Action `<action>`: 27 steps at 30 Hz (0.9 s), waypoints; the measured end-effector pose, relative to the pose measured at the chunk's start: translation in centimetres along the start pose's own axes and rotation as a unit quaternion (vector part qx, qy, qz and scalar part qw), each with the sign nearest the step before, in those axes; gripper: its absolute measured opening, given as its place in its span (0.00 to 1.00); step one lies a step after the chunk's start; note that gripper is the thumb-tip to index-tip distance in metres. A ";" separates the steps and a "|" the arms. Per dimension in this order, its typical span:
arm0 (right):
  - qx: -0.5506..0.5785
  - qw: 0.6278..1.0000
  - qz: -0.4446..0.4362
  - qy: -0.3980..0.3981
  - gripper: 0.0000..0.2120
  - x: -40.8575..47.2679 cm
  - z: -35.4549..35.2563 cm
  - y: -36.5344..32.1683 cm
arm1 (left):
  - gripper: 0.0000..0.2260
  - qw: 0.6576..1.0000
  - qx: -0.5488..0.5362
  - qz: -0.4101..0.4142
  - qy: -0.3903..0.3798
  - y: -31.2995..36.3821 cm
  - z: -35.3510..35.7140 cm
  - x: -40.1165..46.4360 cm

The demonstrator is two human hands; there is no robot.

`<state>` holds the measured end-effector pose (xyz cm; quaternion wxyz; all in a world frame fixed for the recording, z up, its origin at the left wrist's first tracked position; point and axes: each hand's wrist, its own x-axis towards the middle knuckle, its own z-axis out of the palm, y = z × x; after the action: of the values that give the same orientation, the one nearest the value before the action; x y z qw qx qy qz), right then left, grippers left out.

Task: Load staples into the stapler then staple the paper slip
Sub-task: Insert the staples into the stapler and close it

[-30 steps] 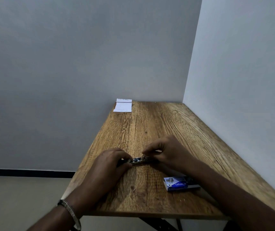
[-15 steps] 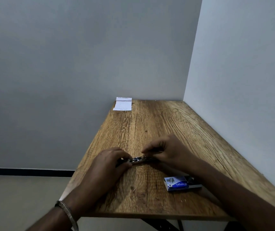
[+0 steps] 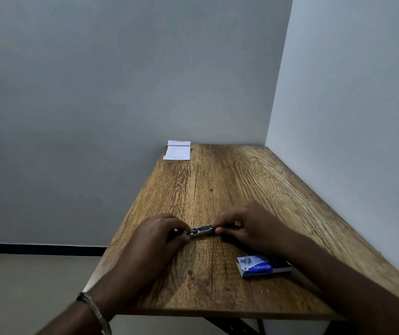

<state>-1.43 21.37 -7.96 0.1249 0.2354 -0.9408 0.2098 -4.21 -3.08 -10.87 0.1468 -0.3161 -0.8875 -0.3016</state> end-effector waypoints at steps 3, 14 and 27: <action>0.005 1.000 0.004 -0.015 0.12 -0.4 0.0 0.4 | 0.08 1.000 0.002 0.001 0.002 0.0 0.0 0.0; 0.140 0.981 0.129 0.023 0.29 -2.1 -0.8 3.1 | 0.10 1.000 -0.002 -0.012 -0.007 -0.1 -0.2 0.0; 0.137 0.976 0.150 0.083 0.15 -2.2 0.3 3.3 | 0.09 0.991 0.019 -0.089 -0.103 -2.6 -4.5 -1.2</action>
<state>-1.23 24.74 -10.04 0.1357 0.0879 -0.9141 0.3718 -4.69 -8.11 -9.04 0.0330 -0.2626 -0.9278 -0.2628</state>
